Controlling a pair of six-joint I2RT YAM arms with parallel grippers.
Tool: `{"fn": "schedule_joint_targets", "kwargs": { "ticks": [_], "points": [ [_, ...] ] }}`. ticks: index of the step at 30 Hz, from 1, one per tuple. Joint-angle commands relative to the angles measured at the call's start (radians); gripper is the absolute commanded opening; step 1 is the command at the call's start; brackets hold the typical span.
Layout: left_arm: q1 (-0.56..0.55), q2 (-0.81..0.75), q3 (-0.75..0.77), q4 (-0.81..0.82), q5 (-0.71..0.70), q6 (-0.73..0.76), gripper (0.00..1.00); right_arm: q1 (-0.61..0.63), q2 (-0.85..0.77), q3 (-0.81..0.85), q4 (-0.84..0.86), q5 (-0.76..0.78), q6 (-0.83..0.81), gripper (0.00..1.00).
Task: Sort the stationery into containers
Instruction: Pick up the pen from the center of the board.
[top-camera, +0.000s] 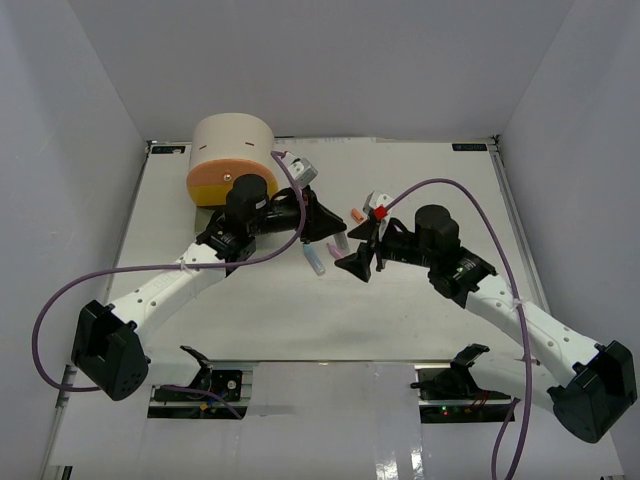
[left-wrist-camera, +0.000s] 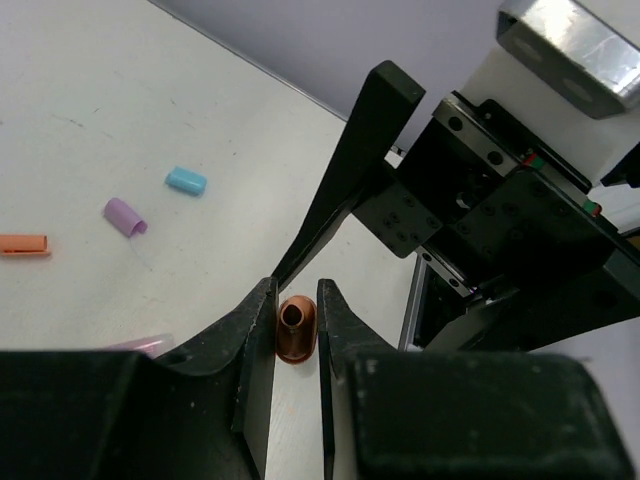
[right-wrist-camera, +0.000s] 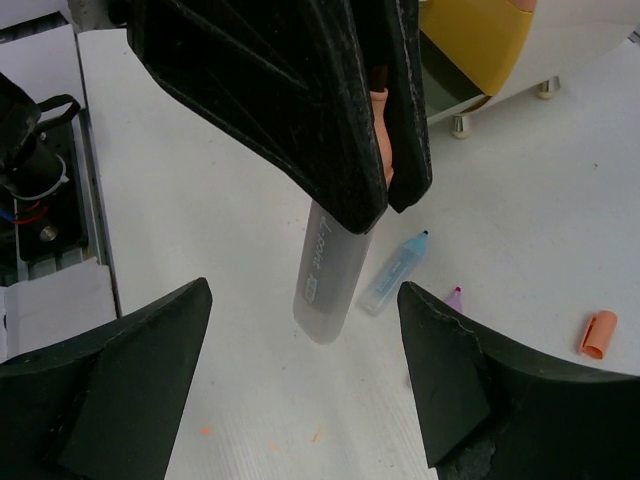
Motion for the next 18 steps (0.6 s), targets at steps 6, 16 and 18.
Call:
{"fn": "schedule_joint_targets", "kwargs": {
  "ticks": [6, 16, 18],
  "points": [
    [0.004, -0.034, -0.014, 0.102, 0.127, 0.041, 0.08, -0.007, 0.041, 0.079, 0.012, -0.063, -0.009, 0.79],
    [0.004, -0.037, -0.028, 0.131, 0.207, 0.065, 0.08, -0.014, 0.054, 0.090, 0.015, -0.099, -0.008, 0.63],
    [0.004, -0.032, -0.028, 0.136, 0.219, 0.067, 0.08, -0.016, 0.054, 0.093, 0.013, -0.103, -0.008, 0.61]
  ]
}}
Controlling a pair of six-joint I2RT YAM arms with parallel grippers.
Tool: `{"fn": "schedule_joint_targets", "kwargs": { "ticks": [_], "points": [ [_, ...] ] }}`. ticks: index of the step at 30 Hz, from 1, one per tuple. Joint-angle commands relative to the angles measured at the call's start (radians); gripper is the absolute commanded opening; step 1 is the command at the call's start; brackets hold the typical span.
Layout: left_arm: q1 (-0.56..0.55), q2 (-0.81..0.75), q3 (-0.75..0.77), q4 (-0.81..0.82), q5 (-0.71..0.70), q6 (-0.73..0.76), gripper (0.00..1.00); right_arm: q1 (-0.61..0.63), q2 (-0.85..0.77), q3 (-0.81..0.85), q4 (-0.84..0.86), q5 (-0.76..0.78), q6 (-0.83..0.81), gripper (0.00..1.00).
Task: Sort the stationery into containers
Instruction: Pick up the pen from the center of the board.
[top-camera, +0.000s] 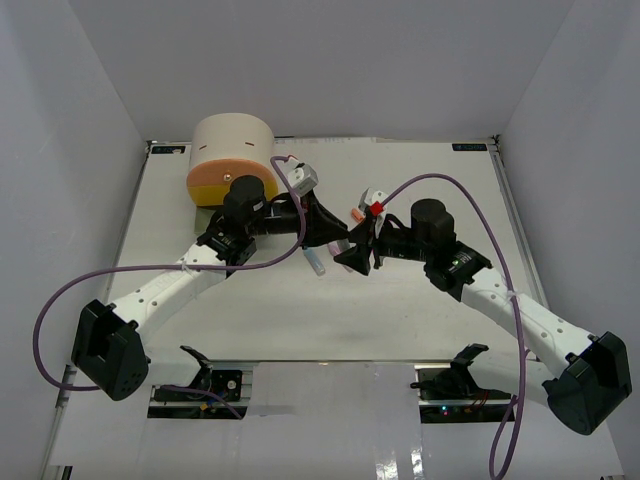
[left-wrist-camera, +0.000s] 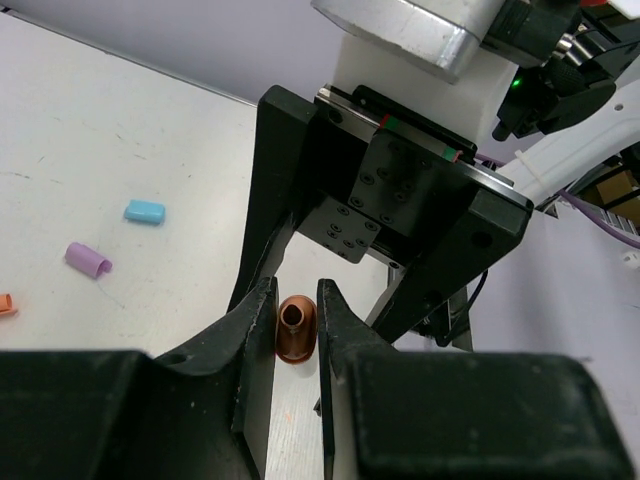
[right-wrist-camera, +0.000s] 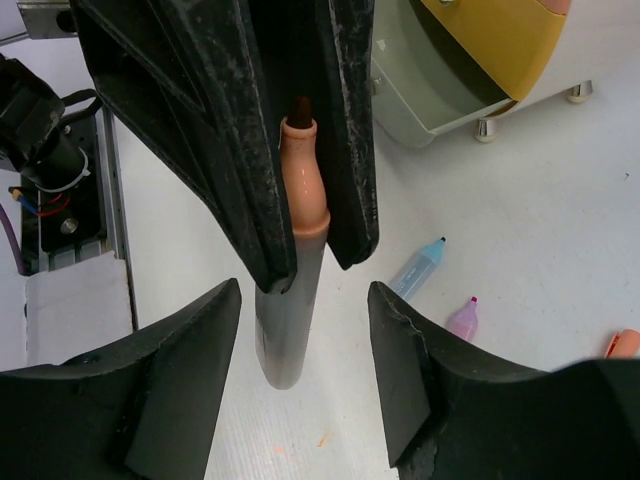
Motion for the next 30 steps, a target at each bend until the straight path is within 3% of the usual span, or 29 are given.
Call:
{"fn": "schedule_joint_targets", "kwargs": {
  "ticks": [1, 20, 27, 30],
  "points": [
    [0.004, -0.032, -0.010, 0.033, 0.052, 0.021, 0.08, -0.007, -0.006, 0.053, 0.021, -0.036, -0.003, 0.60],
    [0.004, -0.024, -0.028, 0.104, 0.125, 0.021, 0.08, -0.010, 0.016, 0.062, 0.023, -0.097, 0.014, 0.43],
    [0.004, -0.037, -0.050, 0.128, 0.124, 0.023, 0.08, -0.014, 0.004, 0.044, 0.021, -0.101, 0.016, 0.28],
    [0.004, -0.038, -0.060, 0.133, 0.122, 0.024, 0.09, -0.021, -0.004, 0.035, 0.021, -0.104, 0.017, 0.12]
  ]
}}
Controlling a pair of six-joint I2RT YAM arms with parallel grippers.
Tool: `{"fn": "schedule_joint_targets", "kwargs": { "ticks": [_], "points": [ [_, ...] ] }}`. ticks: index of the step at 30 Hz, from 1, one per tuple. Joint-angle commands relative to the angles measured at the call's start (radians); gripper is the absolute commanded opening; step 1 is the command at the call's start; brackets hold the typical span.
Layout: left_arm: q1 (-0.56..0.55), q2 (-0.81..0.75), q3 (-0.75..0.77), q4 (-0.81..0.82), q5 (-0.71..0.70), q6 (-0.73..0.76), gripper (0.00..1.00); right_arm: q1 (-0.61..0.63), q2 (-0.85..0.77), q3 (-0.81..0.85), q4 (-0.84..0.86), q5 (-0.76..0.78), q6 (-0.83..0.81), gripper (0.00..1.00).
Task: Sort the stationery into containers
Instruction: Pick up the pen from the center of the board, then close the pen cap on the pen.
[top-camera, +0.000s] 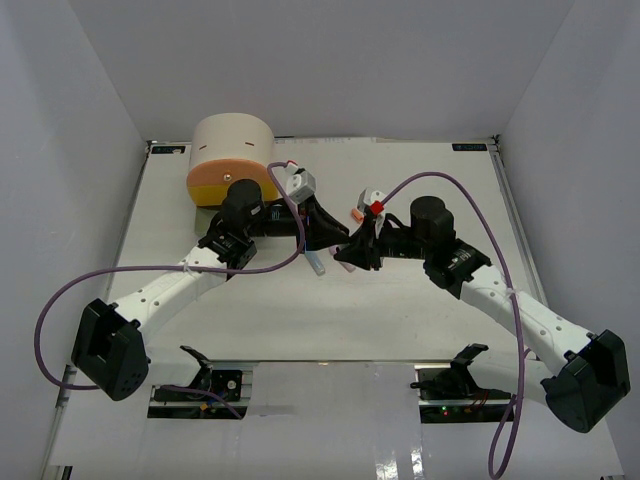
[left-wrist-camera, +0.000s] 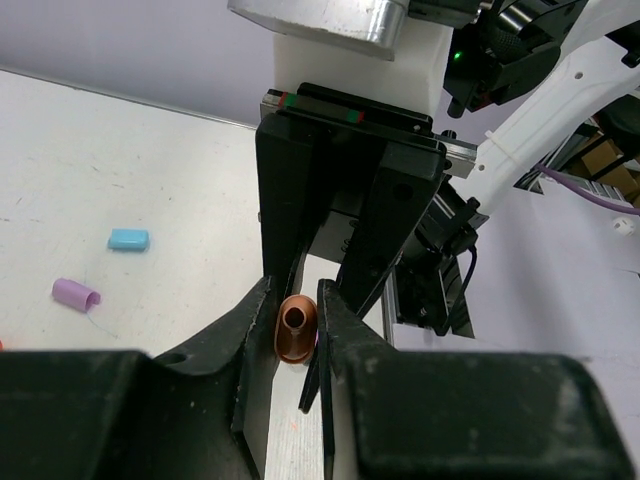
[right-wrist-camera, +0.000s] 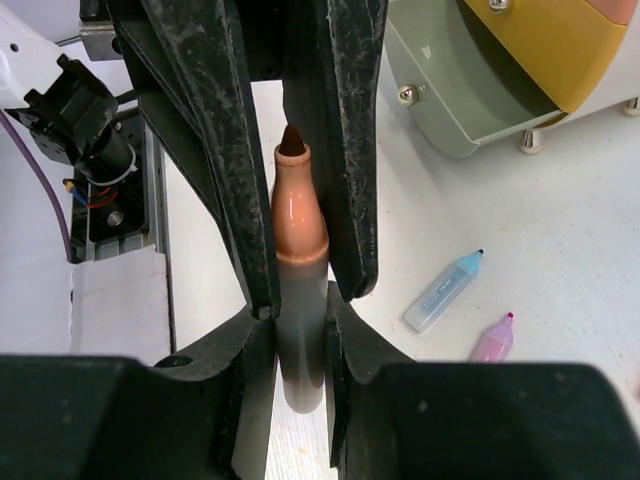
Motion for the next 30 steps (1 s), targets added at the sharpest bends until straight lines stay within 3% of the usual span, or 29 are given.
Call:
{"fn": "schedule_joint_targets", "kwargs": {
  "ticks": [1, 4, 5, 8, 9, 11, 19, 24, 30],
  "points": [
    [0.003, -0.038, -0.018, 0.020, 0.021, 0.006, 0.09, -0.012, -0.020, 0.015, 0.027, -0.005, -0.004, 0.09],
    [0.003, -0.038, -0.017, 0.013, -0.019, -0.009, 0.25, -0.021, -0.027, 0.004, 0.025, 0.004, 0.001, 0.08],
    [0.003, -0.040, -0.013, 0.006, -0.030, -0.014, 0.41, -0.027, -0.033, 0.002, 0.024, 0.017, 0.006, 0.08],
    [0.003, -0.049, -0.003, -0.020, -0.103, -0.026, 0.69, -0.044, -0.050, -0.025, 0.024, 0.050, 0.021, 0.08],
    [0.003, -0.049, 0.011, -0.033, -0.123, -0.029, 0.84, -0.049, -0.056, -0.033, 0.025, 0.073, 0.027, 0.08],
    [0.003, -0.052, 0.023, -0.065, -0.188, -0.044, 0.95, -0.066, -0.079, -0.060, 0.024, 0.104, 0.042, 0.08],
    [0.002, -0.009, 0.103, -0.137, -0.530, -0.224, 0.98, -0.095, -0.161, -0.117, -0.094, 0.490, 0.117, 0.08],
    [-0.011, 0.184, 0.216, -0.250, -0.724, -0.394, 0.98, -0.095, -0.234, -0.169, -0.107, 0.699, 0.202, 0.08],
    [-0.043, 0.441, 0.408, -0.428, -0.875, -0.494, 0.98, -0.096, -0.311, -0.232, -0.108, 0.782, 0.253, 0.09]
  ]
}}
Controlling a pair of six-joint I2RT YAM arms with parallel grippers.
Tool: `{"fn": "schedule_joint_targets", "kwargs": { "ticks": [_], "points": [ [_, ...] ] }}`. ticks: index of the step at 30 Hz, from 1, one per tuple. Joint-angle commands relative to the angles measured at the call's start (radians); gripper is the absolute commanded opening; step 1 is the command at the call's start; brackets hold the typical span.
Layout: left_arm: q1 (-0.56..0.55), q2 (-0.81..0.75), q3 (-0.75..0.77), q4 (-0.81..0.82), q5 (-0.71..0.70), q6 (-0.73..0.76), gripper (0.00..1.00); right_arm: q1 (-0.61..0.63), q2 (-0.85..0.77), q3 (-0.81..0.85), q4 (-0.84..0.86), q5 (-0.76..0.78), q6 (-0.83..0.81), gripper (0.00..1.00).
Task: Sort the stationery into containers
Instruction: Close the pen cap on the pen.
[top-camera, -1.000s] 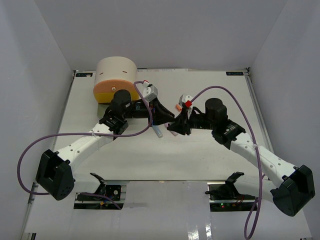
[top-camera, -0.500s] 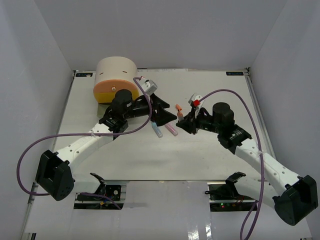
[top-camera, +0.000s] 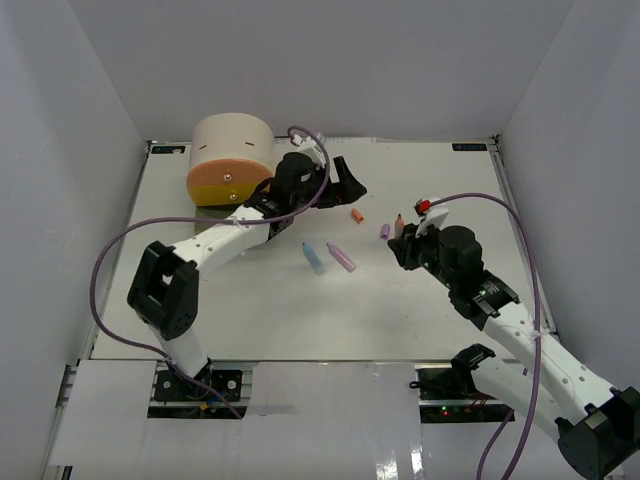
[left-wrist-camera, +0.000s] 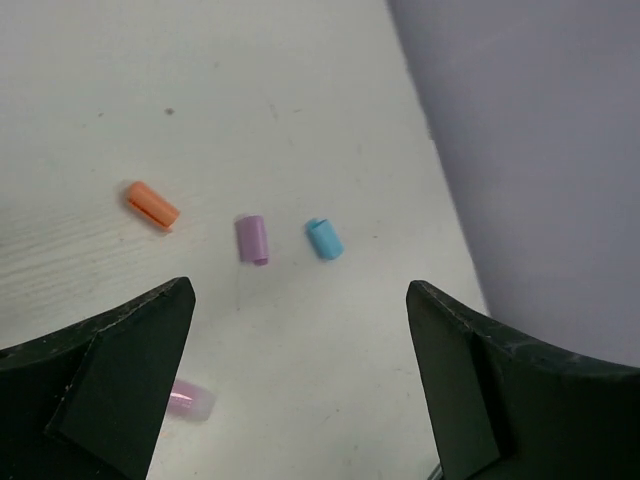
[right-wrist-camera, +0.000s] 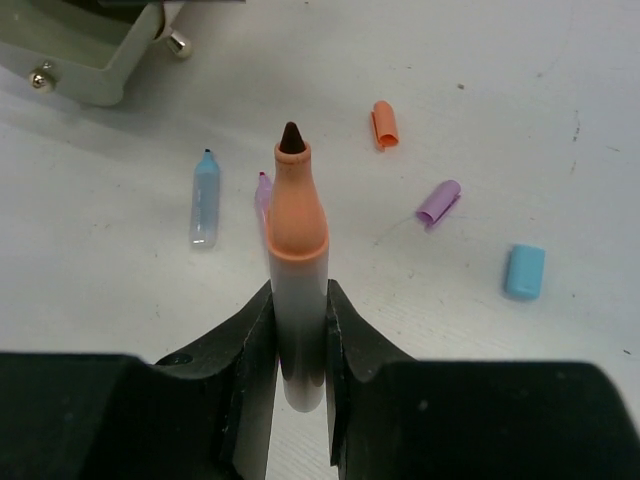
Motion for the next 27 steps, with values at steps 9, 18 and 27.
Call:
{"fn": "schedule_joint_targets", "kwargs": {
  "ticks": [9, 18, 27],
  "points": [
    [-0.059, 0.361, 0.339, -0.253, -0.327, -0.128, 0.80, -0.005, -0.090, -0.067, -0.009, 0.085, 0.066, 0.10],
    [-0.060, 0.553, 0.459, -0.287, -0.423, -0.130, 0.66, -0.005, -0.156, -0.113, -0.024, 0.061, 0.090, 0.11],
    [-0.060, 0.643, 0.535, -0.304, -0.441, -0.127, 0.64, -0.005, -0.185, -0.142, -0.030, 0.038, 0.090, 0.12]
  ]
}}
